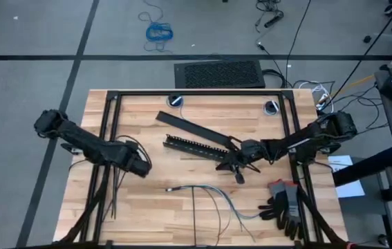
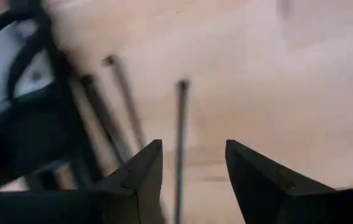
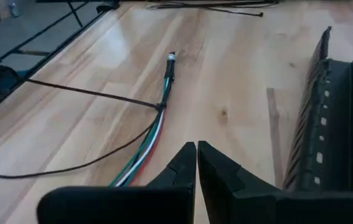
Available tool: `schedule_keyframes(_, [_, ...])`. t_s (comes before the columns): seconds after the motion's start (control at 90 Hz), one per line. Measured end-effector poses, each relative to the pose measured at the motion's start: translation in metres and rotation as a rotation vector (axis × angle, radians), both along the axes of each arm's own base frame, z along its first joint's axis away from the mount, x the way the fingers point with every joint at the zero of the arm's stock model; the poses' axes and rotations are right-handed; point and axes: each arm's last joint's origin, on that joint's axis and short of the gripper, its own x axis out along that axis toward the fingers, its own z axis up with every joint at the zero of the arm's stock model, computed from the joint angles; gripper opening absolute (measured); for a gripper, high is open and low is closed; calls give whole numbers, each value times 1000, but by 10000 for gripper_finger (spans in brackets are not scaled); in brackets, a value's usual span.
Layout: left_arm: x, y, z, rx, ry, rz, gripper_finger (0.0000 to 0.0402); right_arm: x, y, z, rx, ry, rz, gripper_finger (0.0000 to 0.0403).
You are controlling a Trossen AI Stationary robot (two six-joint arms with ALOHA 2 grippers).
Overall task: Ziptie cables
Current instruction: Wrap the cable wires with the black zip tie
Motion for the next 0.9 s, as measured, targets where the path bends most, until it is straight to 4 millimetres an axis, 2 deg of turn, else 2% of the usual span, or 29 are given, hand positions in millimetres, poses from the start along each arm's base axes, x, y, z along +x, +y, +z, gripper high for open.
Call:
schedule_keyframes(0.122, [-1, 5, -18, 5, -41, -24, 173, 0, 1, 0, 21, 8, -7, 8])
schedule_keyframes(0.256, [-11, 10, -29, 27, 21, -19, 174, 0, 2, 0, 33, 14, -8, 8])
schedule_keyframes(0.511, [-15, 17, -41, 37, 12, -49, 173, -1, 5, 0, 42, 18, -22, 8])
schedule_keyframes(0.9, [-16, 25, -49, 46, -9, -23, 172, -1, 11, -1, 50, 21, -28, 8])
